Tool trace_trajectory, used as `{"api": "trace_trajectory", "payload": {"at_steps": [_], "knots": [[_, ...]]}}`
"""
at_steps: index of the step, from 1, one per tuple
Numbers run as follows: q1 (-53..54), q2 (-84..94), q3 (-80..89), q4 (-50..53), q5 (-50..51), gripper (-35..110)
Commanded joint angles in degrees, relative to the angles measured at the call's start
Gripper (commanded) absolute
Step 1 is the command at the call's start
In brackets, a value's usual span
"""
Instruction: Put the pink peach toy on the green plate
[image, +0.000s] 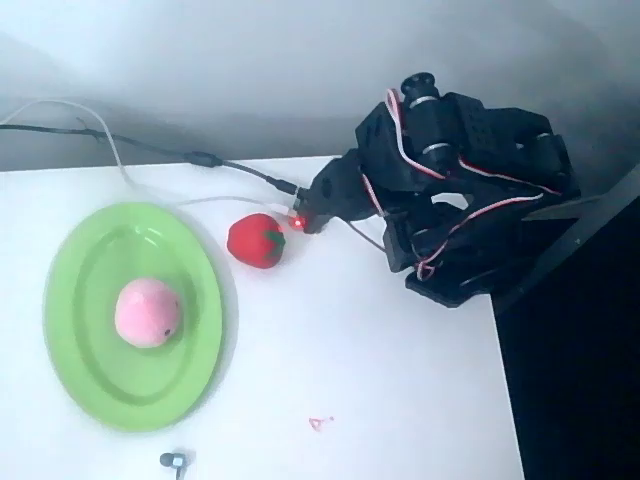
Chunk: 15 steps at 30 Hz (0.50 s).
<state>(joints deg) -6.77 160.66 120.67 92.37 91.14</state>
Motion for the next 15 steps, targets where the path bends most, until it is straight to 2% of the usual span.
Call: {"api": "trace_trajectory", "payload": {"at_steps": [1,15], "knots": [[-1.41,8.17,9.93,-3.25,2.55,43],[-2.46,28.92,38.23,-16.00,5.71,42]]}}
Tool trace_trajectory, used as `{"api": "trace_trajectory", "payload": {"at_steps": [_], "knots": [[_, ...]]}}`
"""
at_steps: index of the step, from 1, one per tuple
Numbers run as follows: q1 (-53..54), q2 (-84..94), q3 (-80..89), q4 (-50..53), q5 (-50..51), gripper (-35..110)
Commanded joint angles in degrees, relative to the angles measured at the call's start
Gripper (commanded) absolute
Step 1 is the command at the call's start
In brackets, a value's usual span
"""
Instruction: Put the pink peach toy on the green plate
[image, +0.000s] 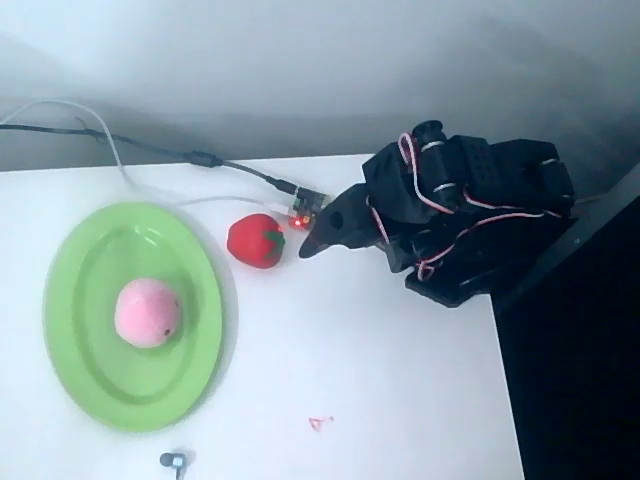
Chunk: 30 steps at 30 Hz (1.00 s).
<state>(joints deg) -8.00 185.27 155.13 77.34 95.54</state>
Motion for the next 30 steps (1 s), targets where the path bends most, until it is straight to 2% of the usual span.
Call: {"api": "trace_trajectory", "payload": {"at_steps": [1,6,19,30], "knots": [[-1.32,6.06,5.45,-0.97,1.23,42],[-0.09,10.20,10.72,-1.58,0.44,41],[9.05,10.20,17.40,-6.50,-6.06,27],[5.80,10.20,24.08,-11.87,-2.64,8]]}}
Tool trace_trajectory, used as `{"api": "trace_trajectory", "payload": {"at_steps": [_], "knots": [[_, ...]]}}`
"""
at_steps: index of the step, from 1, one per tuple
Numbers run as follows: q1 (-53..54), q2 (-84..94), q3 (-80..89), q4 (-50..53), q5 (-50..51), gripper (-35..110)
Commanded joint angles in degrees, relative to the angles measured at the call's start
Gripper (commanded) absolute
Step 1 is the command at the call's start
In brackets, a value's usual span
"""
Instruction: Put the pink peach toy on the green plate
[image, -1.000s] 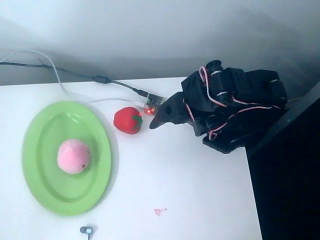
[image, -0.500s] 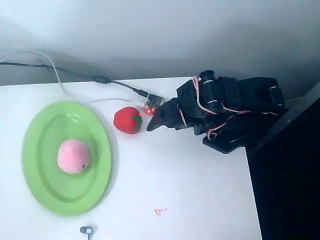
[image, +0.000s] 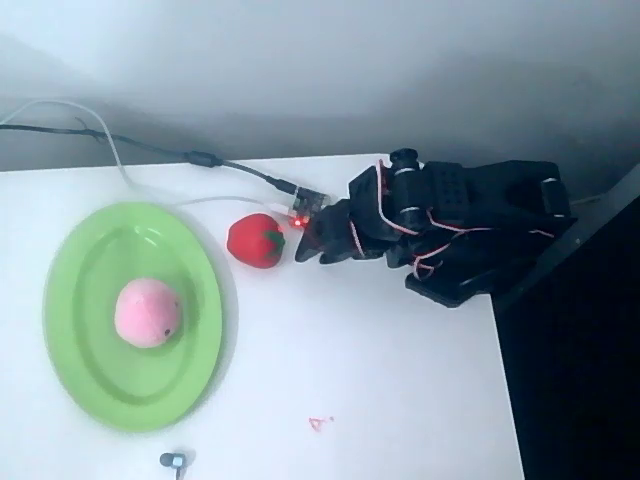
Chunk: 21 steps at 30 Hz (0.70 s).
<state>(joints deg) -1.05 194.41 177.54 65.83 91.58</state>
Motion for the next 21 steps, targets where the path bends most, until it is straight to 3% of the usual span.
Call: {"api": "trace_trajectory", "payload": {"at_steps": [1,10,21], "knots": [[-1.14,1.05,2.20,-0.53,1.32,5],[-2.11,1.05,7.47,-6.77,3.08,0],[-3.87,1.05,9.14,-6.59,4.66,0]]}}
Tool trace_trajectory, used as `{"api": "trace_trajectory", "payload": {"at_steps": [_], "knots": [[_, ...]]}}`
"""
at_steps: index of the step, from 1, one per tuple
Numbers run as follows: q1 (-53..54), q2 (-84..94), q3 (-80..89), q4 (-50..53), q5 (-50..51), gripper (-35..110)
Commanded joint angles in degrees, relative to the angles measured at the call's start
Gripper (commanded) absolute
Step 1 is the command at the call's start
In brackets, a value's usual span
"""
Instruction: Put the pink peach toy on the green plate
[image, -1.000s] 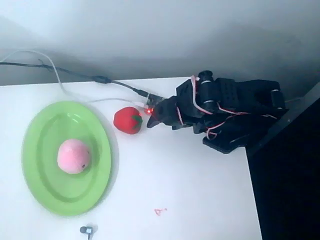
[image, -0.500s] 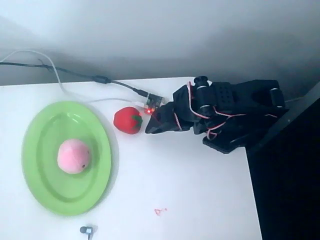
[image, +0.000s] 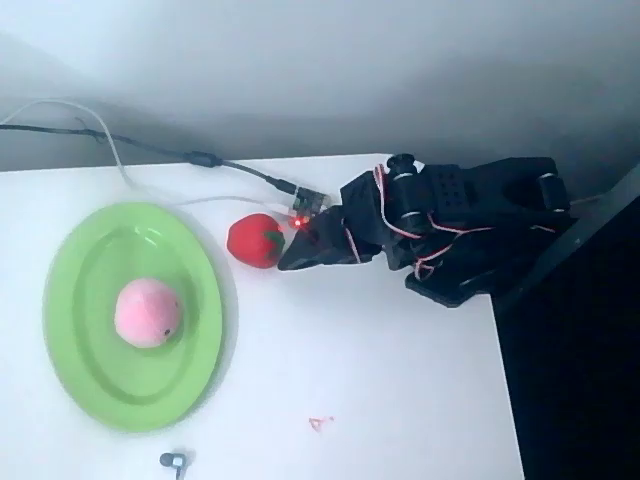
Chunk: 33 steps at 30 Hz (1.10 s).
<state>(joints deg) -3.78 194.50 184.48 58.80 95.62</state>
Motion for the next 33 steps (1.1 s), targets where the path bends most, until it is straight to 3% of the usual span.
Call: {"api": "trace_trajectory", "payload": {"at_steps": [1,14,33], "knots": [[-1.23,0.97,2.46,0.62,0.62,0],[-1.76,1.05,3.08,13.10,0.26,0],[0.09,1.23,3.16,14.24,-1.41,3]]}}
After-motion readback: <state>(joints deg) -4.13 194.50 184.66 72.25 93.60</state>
